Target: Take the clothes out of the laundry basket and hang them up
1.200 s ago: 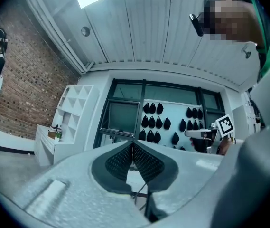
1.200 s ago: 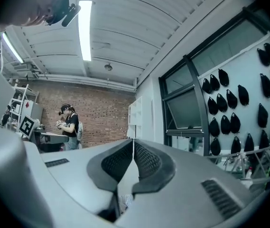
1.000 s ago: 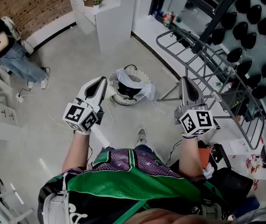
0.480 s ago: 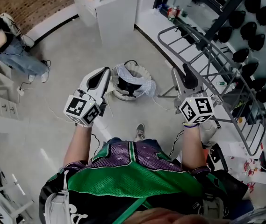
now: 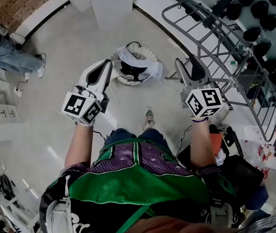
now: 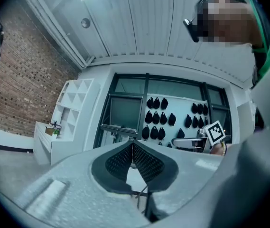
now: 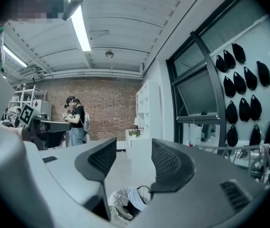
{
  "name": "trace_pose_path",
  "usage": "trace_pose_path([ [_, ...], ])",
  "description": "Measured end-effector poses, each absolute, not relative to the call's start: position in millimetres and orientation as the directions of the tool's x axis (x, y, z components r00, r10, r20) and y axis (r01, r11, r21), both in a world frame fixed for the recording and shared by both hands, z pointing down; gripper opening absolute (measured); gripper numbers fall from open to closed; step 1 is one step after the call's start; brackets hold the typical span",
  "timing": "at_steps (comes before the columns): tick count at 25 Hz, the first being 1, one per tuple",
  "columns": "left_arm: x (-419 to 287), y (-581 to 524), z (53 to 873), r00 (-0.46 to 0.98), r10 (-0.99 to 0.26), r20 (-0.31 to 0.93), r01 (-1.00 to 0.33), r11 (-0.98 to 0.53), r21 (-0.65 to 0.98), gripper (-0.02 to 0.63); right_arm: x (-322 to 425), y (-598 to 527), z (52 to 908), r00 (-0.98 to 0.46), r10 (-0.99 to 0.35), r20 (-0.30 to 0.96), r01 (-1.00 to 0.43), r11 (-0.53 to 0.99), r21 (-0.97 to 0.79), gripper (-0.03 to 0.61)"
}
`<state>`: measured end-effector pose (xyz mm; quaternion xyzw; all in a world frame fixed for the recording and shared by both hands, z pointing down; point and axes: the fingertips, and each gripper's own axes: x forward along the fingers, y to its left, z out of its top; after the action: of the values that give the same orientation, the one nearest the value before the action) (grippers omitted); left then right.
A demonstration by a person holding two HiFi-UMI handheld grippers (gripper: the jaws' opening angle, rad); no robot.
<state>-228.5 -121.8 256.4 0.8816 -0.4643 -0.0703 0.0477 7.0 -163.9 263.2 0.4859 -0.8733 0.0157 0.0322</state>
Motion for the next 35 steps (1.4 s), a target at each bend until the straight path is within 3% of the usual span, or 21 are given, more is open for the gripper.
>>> trace_pose_path([
  [18,-196,-232,472,0.561,-0.824,0.080,-0.825,-0.548,0.139,0.018,50,-258,519,-0.521,-0.817,0.248,-0.850,0.524,-0.059,0.215],
  [35,-172,-277,735,0.598,-0.801,0.041,-0.796,-0.587,0.148,0.018,81,-304,792,-0.528,-0.803,0.278,-0.837,0.548,-0.007,0.215],
])
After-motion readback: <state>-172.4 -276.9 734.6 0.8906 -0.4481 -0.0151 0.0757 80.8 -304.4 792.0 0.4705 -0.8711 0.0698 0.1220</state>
